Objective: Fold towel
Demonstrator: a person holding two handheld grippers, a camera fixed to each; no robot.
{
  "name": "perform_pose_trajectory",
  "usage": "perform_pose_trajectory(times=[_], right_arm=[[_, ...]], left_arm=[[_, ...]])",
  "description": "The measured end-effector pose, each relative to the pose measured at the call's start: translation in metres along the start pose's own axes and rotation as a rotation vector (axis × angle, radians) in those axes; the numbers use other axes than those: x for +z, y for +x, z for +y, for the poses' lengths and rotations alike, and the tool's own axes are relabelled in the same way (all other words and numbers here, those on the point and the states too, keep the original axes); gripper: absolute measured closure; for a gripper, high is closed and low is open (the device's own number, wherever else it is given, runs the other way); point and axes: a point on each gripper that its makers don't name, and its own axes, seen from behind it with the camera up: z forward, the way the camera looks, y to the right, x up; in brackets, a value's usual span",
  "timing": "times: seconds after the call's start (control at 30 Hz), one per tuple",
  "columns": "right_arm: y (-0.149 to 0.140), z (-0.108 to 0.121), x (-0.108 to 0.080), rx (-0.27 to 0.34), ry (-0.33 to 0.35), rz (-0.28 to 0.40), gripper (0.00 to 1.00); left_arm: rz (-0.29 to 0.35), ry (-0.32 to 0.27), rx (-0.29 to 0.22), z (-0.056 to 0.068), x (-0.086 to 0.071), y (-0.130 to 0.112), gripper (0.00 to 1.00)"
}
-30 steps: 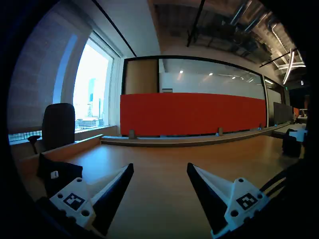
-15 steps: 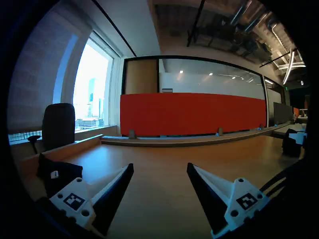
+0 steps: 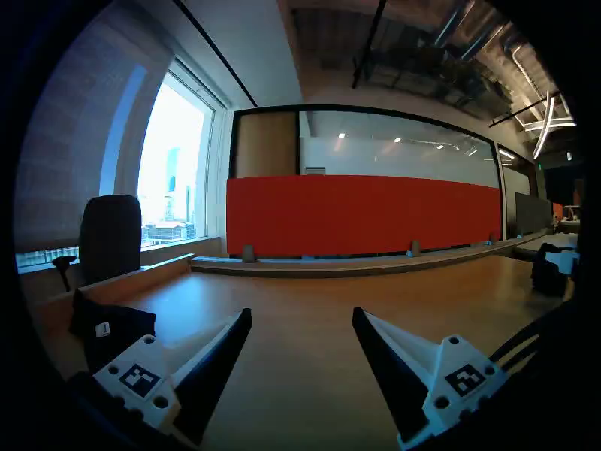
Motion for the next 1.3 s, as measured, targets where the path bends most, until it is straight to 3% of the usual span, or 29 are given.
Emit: perform_pose_trajectory(times=[1.3], right_arm=[[-0.0003,-0.0005,0.0,-0.012,-0.014,0.005,0.01]], left_arm=[[-0.001,0.0,0.0,0.0,-0.0006,0.0015,0.0]])
